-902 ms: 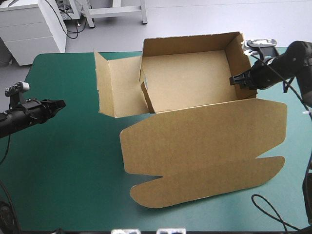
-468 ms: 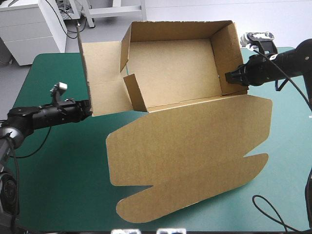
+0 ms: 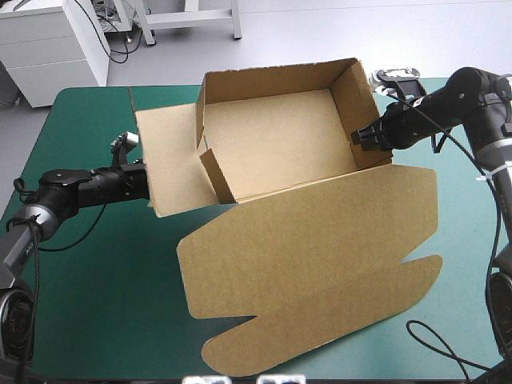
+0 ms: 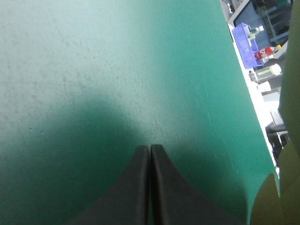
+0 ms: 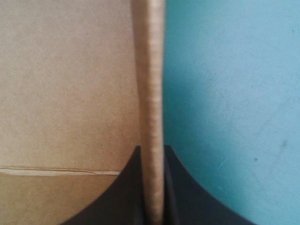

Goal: Fold the box

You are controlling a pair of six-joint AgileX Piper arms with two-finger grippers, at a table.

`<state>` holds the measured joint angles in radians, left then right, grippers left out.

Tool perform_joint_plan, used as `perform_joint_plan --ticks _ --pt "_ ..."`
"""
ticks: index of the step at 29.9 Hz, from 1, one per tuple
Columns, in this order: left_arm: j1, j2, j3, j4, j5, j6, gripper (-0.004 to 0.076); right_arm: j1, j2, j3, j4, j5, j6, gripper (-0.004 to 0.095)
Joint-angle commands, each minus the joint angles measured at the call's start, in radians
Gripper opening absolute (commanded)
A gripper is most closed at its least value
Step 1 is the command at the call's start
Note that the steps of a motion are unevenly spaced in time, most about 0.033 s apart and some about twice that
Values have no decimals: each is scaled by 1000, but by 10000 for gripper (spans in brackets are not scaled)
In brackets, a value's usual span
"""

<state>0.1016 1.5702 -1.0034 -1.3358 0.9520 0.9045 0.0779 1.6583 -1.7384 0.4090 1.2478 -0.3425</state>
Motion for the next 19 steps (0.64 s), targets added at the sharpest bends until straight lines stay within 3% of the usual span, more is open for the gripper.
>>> perform_joint_plan --ticks 1,7,11,19 --pt "-10 -82 -32 -72 -4 1 -8 23 -28 -30 -45 -34 46 -13" --pt "-12 -153 -32 -52 -39 -43 -8 28 -24 -30 -51 -67 64 -13" --pt "-59 -204 -53 73 -136 -122 -8 28 -24 -30 -51 -64 71 -13" --pt "-187 -221 -213 232 -219 -298 -8 64 -24 -30 -101 -61 90 -11"
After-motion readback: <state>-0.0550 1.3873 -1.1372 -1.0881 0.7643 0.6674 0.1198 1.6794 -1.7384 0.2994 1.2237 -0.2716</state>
